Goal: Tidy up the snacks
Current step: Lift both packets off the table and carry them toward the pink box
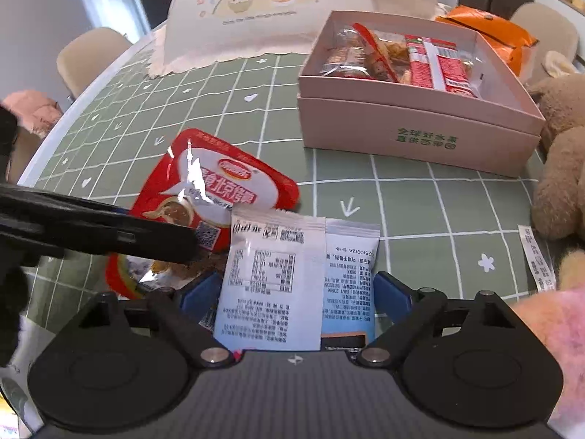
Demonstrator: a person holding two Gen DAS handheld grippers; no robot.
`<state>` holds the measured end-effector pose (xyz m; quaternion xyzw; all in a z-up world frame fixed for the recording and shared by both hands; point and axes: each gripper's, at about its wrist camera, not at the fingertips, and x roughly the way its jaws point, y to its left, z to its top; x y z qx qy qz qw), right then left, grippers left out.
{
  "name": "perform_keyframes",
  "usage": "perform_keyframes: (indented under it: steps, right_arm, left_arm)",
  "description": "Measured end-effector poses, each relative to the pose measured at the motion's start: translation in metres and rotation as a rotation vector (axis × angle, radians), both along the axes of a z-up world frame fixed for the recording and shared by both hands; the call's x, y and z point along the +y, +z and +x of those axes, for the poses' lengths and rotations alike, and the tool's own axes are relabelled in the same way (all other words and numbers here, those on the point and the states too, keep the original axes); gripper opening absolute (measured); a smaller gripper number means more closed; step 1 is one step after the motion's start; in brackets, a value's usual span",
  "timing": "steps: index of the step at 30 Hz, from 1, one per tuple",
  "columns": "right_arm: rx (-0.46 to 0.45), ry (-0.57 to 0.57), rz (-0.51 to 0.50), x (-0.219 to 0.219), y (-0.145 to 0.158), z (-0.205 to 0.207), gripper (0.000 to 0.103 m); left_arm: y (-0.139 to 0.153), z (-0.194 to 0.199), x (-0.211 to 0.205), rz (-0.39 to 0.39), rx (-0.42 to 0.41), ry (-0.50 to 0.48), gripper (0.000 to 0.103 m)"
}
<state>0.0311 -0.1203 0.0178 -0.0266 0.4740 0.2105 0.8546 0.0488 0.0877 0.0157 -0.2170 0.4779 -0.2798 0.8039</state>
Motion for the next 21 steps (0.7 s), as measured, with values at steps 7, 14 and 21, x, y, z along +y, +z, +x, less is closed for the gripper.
perform_keyframes:
  steps: [7, 14, 21]
  right_arm:
    - [0.018, -0.018, 0.007, -0.008, 0.003, -0.002, 0.091]
    - [0.037, -0.028, -0.056, -0.009, 0.003, -0.008, 0.094]
    - [0.043, -0.015, -0.103, -0.005, 0.005, -0.017, 0.086]
  left_arm:
    - [0.002, 0.001, -0.002, 0.022, 0.069, 0.128, 0.029]
    - [0.037, -0.035, -0.017, 0.308, -0.004, 0.166, 0.028]
    - [0.039, -0.049, -0.016, 0.32, 0.017, 0.171, 0.028]
